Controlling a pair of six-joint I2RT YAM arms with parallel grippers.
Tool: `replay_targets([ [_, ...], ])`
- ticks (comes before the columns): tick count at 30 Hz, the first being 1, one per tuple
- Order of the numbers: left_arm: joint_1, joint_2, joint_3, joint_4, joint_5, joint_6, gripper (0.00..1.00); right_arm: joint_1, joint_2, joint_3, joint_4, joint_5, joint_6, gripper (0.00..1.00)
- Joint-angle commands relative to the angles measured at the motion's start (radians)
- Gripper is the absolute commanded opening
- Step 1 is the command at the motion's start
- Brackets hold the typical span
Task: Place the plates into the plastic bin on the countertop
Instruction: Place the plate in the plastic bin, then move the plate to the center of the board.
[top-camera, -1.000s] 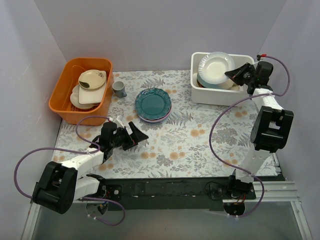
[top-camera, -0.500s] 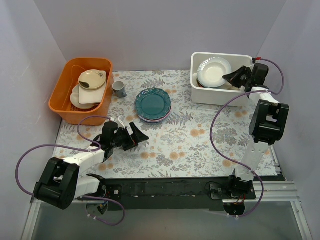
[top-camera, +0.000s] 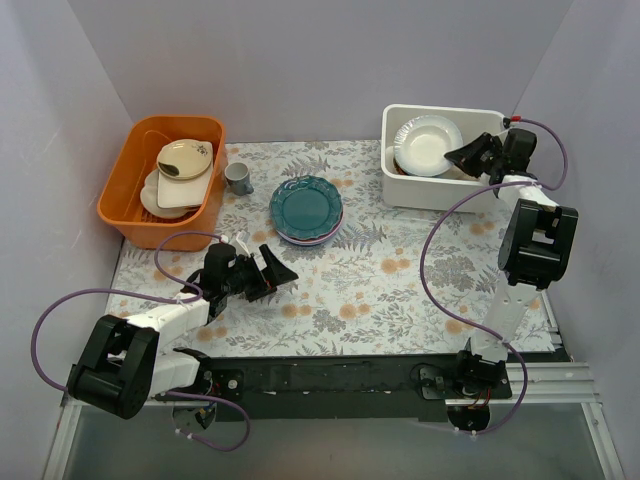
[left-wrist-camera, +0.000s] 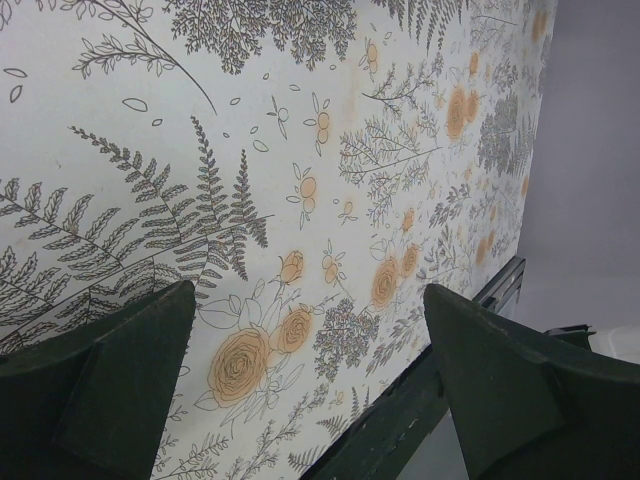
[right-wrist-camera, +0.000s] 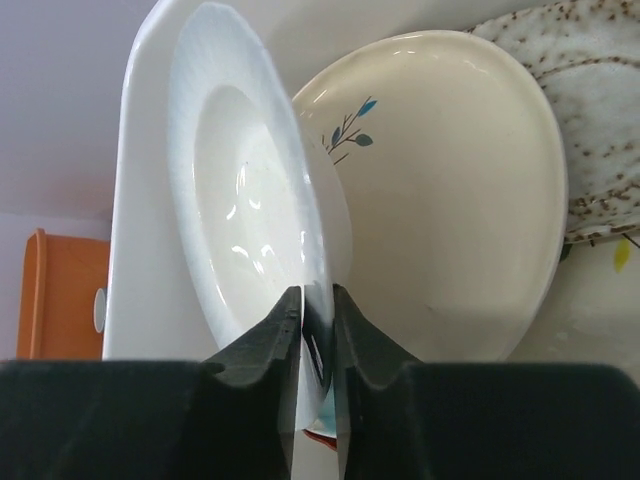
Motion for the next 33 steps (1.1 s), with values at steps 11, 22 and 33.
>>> replay_targets([
  [11, 0.005, -0.086, -0.001, -0.005, 0.000, 0.008, 0.98, -0.007, -0.138, -0.106, 0.006, 0.049, -0.036, 0.45],
  [22, 0.005, -0.128, -0.021, -0.013, -0.007, -0.003, 0.98, -0.011, -0.390, -0.263, 0.108, 0.130, -0.042, 0.78],
  [33, 0.003, -0.102, -0.001, 0.006, -0.034, 0.000, 0.98, 0.022, -0.570, -0.314, 0.127, 0.023, -0.028, 0.83],
])
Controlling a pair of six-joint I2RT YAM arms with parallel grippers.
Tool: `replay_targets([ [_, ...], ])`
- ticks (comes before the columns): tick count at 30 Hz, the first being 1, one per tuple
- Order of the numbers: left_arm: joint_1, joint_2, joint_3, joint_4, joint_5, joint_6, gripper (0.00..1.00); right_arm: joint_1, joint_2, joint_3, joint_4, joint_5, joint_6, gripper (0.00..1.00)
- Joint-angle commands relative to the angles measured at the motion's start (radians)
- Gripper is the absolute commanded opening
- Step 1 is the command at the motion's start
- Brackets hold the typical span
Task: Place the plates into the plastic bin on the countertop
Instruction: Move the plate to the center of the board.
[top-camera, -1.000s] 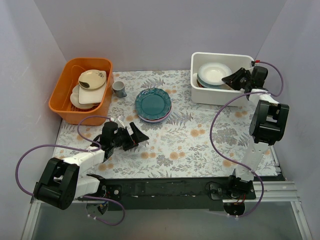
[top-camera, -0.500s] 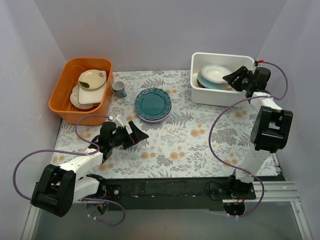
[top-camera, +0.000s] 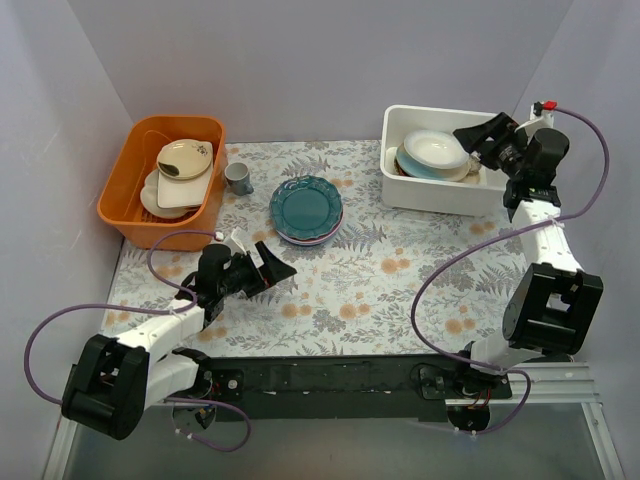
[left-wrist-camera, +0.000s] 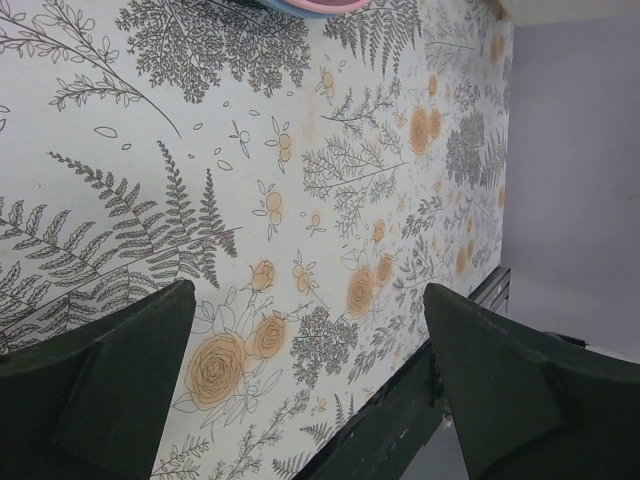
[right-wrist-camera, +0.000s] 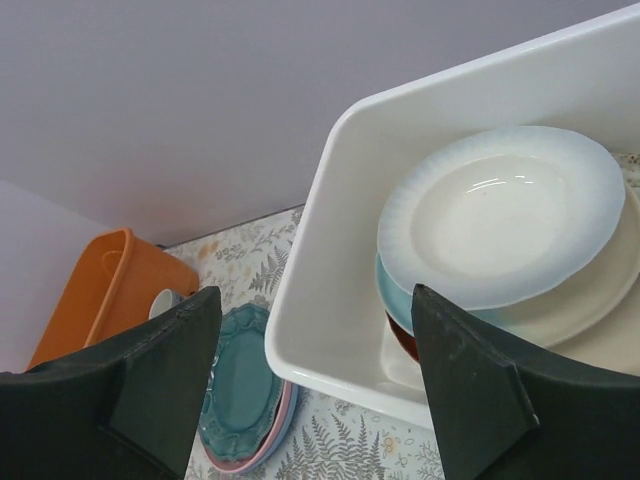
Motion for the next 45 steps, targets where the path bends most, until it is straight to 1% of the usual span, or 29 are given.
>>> replay_targets([
  [1, 0.005, 0.016, 0.009, 0.020, -0.014, 0.009, 0.98, 0.025, -0.065, -0.030, 0.023, -0.055, -0.013, 0.83],
  [6, 0.005, 0.042, 0.028, 0.016, -0.023, 0.010, 0.98, 0.062, -0.095, -0.049, -0.003, -0.058, -0.034, 0.83],
  [13, 0.005, 0.006, 0.063, -0.064, -0.119, 0.007, 0.98, 0.146, -0.131, -0.096, -0.035, -0.067, -0.066, 0.83],
  [16, 0.005, 0.007, 0.093, -0.083, -0.136, 0.015, 0.98, 0.208, -0.159, -0.147, -0.040, -0.038, -0.085, 0.82],
  [17, 0.003, 0.009, 0.100, -0.089, -0.142, 0.016, 0.98, 0.258, -0.162, -0.154, -0.053, -0.026, -0.096, 0.82],
  [18, 0.005, 0.010, 0.106, -0.095, -0.144, 0.016, 0.98, 0.280, -0.164, -0.159, -0.064, -0.014, -0.108, 0.82],
  [23, 0.003, 0.016, 0.130, -0.113, -0.168, 0.016, 0.98, 0.395, -0.147, -0.203, -0.081, 0.039, -0.148, 0.81],
  [28, 0.005, 0.045, 0.153, -0.113, -0.193, 0.026, 0.98, 0.458, -0.137, -0.251, -0.064, 0.056, -0.148, 0.79],
  [32, 0.006, 0.110, 0.192, -0.109, -0.227, 0.036, 0.98, 0.493, -0.147, -0.302, -0.046, 0.059, -0.137, 0.78],
  [35, 0.006, 0.159, 0.242, -0.103, -0.244, 0.044, 0.95, 0.514, -0.159, -0.346, -0.046, 0.063, -0.140, 0.77],
  [39, 0.010, 0.287, 0.317, -0.090, -0.262, 0.062, 0.90, 0.530, -0.183, -0.406, -0.035, 0.066, -0.136, 0.77],
  [40, 0.010, 0.308, 0.345, -0.084, -0.268, 0.064, 0.85, 0.534, -0.187, -0.427, -0.034, 0.065, -0.134, 0.77],
  [45, 0.017, 0.412, 0.435, -0.072, -0.307, 0.076, 0.76, 0.544, -0.214, -0.486, -0.026, 0.059, -0.132, 0.77],
])
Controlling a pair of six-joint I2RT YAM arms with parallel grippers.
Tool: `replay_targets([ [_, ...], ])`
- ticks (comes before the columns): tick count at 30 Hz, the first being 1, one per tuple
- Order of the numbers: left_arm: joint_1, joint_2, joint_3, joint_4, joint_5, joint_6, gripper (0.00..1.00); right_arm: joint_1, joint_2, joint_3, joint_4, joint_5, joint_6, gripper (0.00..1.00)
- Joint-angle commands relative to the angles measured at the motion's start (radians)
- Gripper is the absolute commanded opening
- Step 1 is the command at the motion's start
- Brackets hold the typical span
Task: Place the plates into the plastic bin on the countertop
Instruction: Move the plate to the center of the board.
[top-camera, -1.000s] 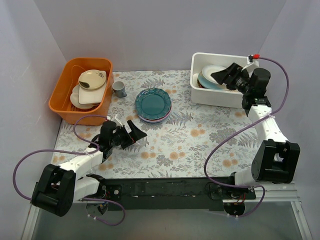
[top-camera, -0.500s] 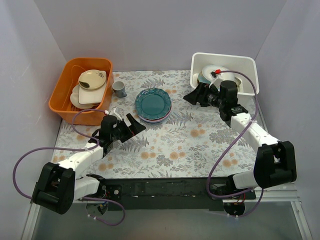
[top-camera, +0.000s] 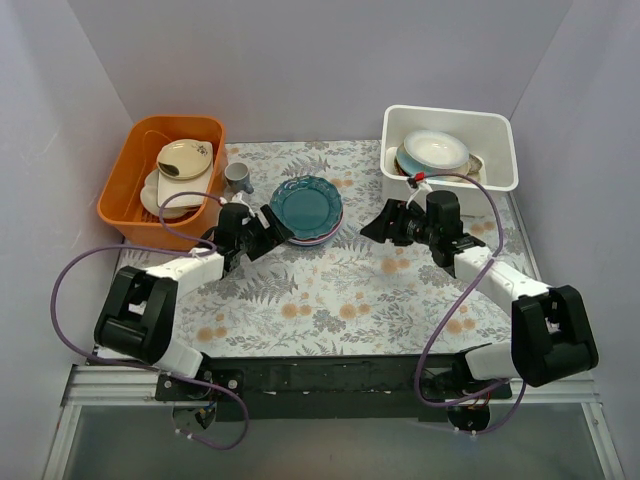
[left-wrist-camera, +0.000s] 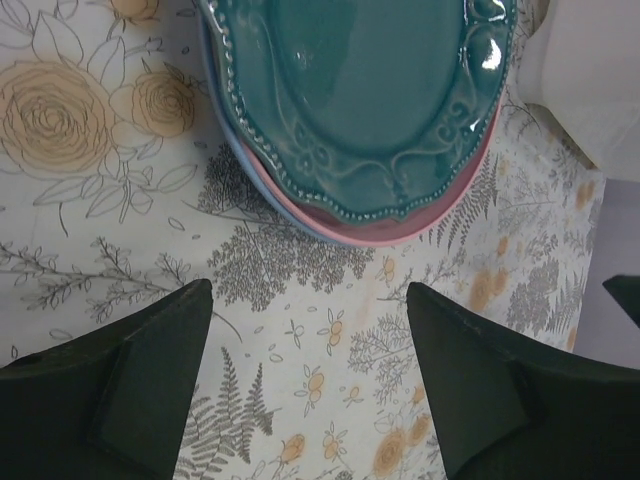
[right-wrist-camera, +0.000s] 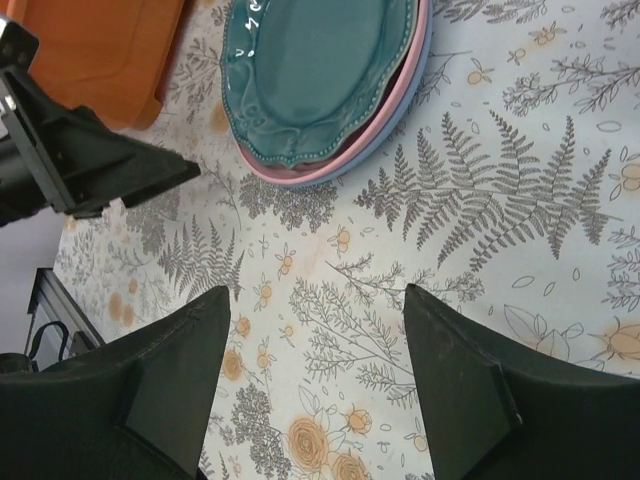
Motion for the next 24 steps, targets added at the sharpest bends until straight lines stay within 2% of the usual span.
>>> replay_targets([
  [1, 0.014, 0.074, 0.093, 0.023, -0.056, 0.036, 0.76, 0.009, -0.054, -0.035, 0.050, 0.002, -0.007, 0.76],
  [9, 0.015, 0.242, 0.254, -0.011, -0.090, 0.087, 0.70, 0.010, -0.075, -0.091, 0.052, 0.004, -0.010, 0.76],
  [17, 0.017, 0.369, 0.291, -0.003, -0.081, 0.107, 0.59, 0.009, -0.063, -0.103, 0.061, -0.009, -0.006, 0.76],
  [18, 0.017, 0.384, 0.293, -0.002, -0.077, 0.110, 0.55, 0.010, -0.058, -0.107, 0.064, -0.015, 0.002, 0.76],
  [21, 0.018, 0.400, 0.289, 0.005, -0.053, 0.117, 0.30, 0.009, -0.049, -0.110, 0.073, -0.018, 0.003, 0.76],
  [22, 0.018, 0.400, 0.277, 0.009, -0.042, 0.119, 0.12, 0.009, -0.049, -0.112, 0.073, -0.018, 0.005, 0.76],
  [24, 0.018, 0.394, 0.260, 0.023, -0.030, 0.122, 0.00, 0.009, -0.043, -0.115, 0.083, -0.018, 0.008, 0.76],
])
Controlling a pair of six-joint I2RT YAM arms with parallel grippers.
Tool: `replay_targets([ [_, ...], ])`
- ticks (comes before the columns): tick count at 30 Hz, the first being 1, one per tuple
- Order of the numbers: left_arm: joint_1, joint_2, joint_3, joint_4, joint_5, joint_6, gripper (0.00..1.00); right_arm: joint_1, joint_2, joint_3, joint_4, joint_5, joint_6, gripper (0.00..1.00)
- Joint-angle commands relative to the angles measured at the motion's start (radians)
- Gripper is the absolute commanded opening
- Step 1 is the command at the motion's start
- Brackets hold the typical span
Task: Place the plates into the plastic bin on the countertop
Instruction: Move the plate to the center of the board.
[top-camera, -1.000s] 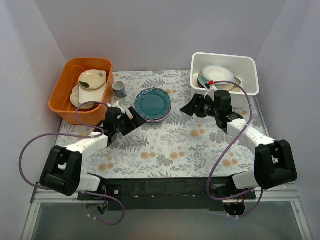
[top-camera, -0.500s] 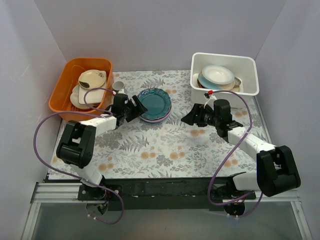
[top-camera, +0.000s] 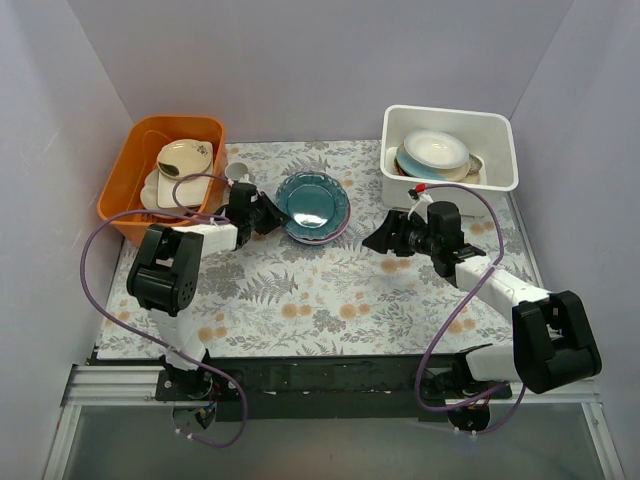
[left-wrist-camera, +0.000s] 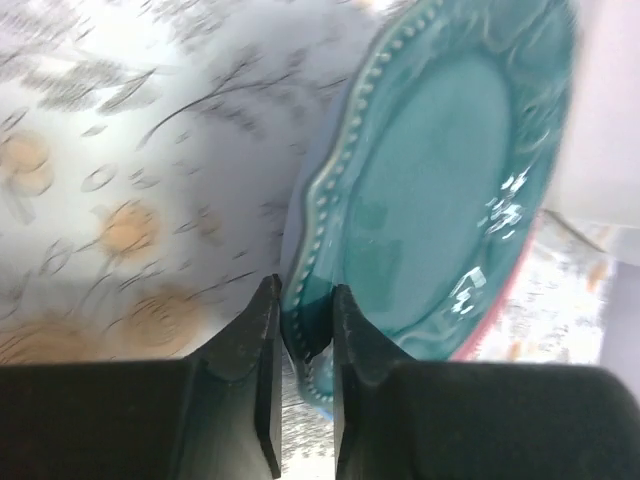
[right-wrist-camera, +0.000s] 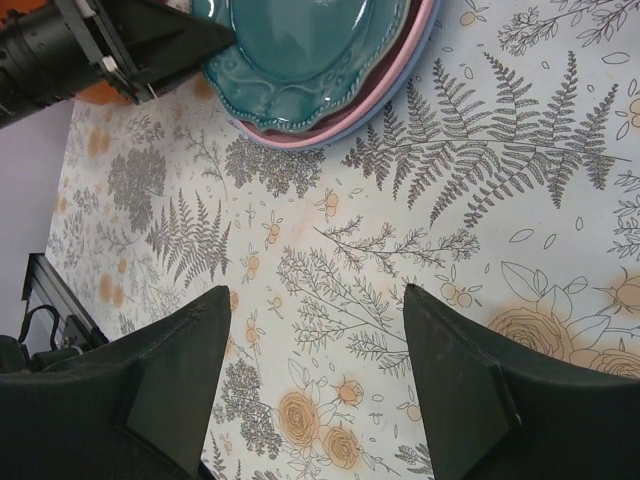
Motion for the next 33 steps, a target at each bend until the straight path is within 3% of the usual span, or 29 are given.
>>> replay_targets([
  [1, -0.012, -0.006, -0.048, -0.030, 0.023, 0.079, 0.00, 0.005, 0.006, -0.012, 0.059, -0.013, 0.007, 0.76],
  [8, -0.013, -0.193, -0.243, 0.097, 0.102, 0.065, 0.00, 0.005, 0.039, -0.032, 0.102, -0.014, 0.022, 0.75],
  [16, -0.012, -0.317, -0.283, 0.036, 0.188, 0.076, 0.00, 0.032, 0.104, -0.024, 0.202, -0.063, 0.079, 0.73],
  [33, -0.012, -0.460, -0.367, 0.002, 0.198, 0.059, 0.00, 0.169, 0.277, 0.043, 0.292, -0.042, 0.133, 0.68],
])
